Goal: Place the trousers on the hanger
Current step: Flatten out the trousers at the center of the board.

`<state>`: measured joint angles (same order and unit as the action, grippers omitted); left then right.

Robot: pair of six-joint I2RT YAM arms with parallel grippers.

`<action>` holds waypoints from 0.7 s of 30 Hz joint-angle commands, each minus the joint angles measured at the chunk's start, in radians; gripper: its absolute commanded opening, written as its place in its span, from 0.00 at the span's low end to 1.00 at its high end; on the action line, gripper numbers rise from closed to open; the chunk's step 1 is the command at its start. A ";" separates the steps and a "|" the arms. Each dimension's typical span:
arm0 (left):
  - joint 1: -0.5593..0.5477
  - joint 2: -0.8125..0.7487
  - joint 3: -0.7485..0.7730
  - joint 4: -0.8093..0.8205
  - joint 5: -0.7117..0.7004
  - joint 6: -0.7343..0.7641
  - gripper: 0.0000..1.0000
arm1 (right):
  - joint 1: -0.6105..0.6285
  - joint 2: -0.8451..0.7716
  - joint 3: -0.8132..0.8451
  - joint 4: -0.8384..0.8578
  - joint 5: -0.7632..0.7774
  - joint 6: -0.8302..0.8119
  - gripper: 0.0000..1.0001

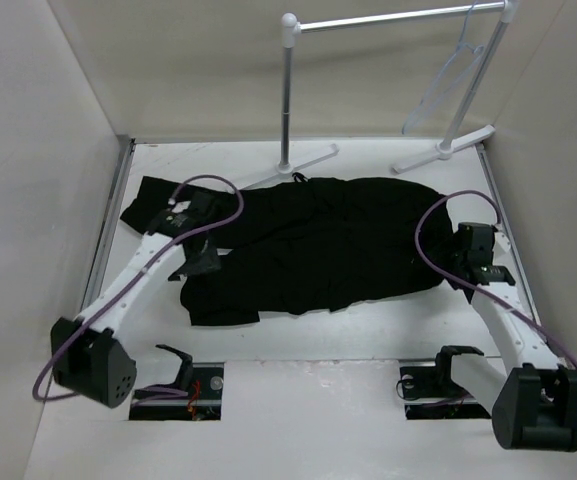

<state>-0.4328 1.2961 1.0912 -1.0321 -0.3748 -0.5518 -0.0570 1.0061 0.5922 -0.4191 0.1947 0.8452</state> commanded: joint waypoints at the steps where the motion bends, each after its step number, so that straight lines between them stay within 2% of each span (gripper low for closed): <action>1: 0.084 -0.177 -0.034 0.009 0.100 -0.040 0.57 | 0.019 -0.087 -0.008 -0.035 0.009 -0.021 0.68; 4: 0.078 -0.260 -0.103 -0.034 0.186 -0.097 0.49 | 0.044 -0.158 -0.003 -0.072 0.017 -0.028 0.70; 6: 0.038 -0.313 -0.169 -0.063 0.230 -0.186 0.42 | 0.087 -0.190 0.012 -0.089 0.020 -0.035 0.64; 7: 0.010 -0.342 -0.204 -0.072 0.238 -0.241 0.38 | 0.113 -0.201 0.021 -0.096 0.022 -0.037 0.55; 8: -0.013 -0.377 -0.233 -0.083 0.240 -0.311 0.33 | 0.143 -0.210 0.029 -0.101 0.020 -0.037 0.42; 10: -0.069 -0.435 -0.295 -0.071 0.257 -0.428 0.19 | 0.206 -0.218 0.046 -0.110 0.022 -0.037 0.21; 12: -0.123 -0.445 -0.332 -0.048 0.260 -0.482 0.16 | 0.263 -0.207 0.054 -0.112 0.023 -0.035 0.13; 15: -0.191 -0.394 -0.355 0.032 0.258 -0.511 0.20 | 0.331 -0.181 0.055 -0.092 0.011 -0.031 0.14; 18: -0.212 -0.325 -0.395 0.191 0.234 -0.516 0.39 | 0.394 -0.149 0.054 -0.051 -0.004 -0.031 0.19; 21: -0.189 -0.259 -0.430 0.329 0.226 -0.510 0.53 | 0.420 -0.117 0.057 -0.038 -0.034 -0.031 0.26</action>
<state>-0.6323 0.9970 0.6922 -0.8654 -0.1314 -1.0199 0.3408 0.8745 0.6083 -0.5060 0.1833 0.8162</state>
